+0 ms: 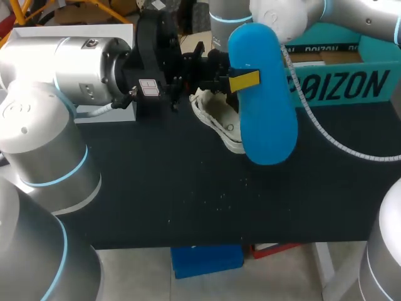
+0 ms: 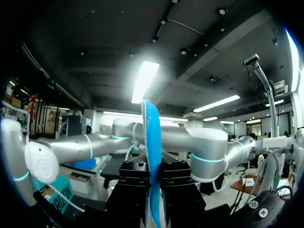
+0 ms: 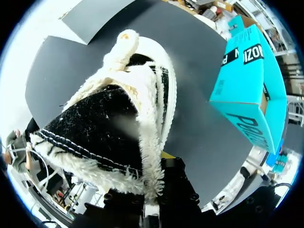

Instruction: Take the shoe out of the shoebox, open the shoe tongue, remove and reinsert the insole, then place the shoe into the shoebox

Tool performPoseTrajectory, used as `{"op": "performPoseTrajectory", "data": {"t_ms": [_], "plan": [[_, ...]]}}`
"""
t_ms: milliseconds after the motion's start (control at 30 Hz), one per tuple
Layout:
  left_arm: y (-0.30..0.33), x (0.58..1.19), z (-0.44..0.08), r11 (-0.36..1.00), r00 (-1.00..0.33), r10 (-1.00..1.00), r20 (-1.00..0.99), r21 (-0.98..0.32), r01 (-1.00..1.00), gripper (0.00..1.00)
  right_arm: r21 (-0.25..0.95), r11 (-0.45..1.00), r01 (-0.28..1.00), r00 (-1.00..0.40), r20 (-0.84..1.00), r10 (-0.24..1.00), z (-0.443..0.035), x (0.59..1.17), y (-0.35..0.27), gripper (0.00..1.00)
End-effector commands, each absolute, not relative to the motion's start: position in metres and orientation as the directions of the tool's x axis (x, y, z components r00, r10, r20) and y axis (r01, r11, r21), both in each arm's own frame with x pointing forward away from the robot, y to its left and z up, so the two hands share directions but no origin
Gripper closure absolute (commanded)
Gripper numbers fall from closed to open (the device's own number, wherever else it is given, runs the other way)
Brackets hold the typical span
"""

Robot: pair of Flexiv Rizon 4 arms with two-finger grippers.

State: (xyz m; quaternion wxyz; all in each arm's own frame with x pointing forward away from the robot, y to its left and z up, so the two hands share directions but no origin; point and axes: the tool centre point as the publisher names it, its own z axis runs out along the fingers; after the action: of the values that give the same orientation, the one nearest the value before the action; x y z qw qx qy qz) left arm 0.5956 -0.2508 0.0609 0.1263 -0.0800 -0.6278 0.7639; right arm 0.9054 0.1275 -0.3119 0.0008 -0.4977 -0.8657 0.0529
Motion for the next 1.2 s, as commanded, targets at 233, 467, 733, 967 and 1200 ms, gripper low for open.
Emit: {"op": "performPoseTrajectory", "data": {"t_ms": [233, 467, 733, 967, 1200], "plan": [[-0.252, 0.594, 0.06, -0.182, -0.956, 0.29, 0.036, -0.979, -0.092, 1.0, 0.032, -0.171, 0.985, 0.173, -0.12, 0.978, -0.342, 0.904, 0.139, 1.0], [-0.252, 0.594, 0.06, -0.182, -0.956, 0.29, 0.036, -0.979, -0.092, 1.0, 0.029, -0.139, 0.99, 0.142, -0.119, 0.983, -0.364, 0.904, 0.148, 1.0], [-0.252, 0.594, 0.06, -0.182, -0.956, 0.29, 0.036, -0.979, -0.092, 1.0, 0.044, -0.083, 0.996, 0.088, -0.13, 0.988, -0.386, 0.904, 0.151, 1.0], [-0.252, 0.594, 0.06, -0.182, -0.956, 0.29, 0.036, -0.979, -0.092, 1.0, 0.03, -0.001, 1.0, 0.004, -0.099, 0.995, -0.4, 0.902, 0.147, 0.85], [-0.252, 0.594, 0.06, -0.182, -0.956, 0.29, 0.036, -0.979, -0.092, 1.0, -0.024, -0.038, 0.999, 0.037, -0.024, 0.999, -0.404, 0.898, 0.131, 0.0]]}}
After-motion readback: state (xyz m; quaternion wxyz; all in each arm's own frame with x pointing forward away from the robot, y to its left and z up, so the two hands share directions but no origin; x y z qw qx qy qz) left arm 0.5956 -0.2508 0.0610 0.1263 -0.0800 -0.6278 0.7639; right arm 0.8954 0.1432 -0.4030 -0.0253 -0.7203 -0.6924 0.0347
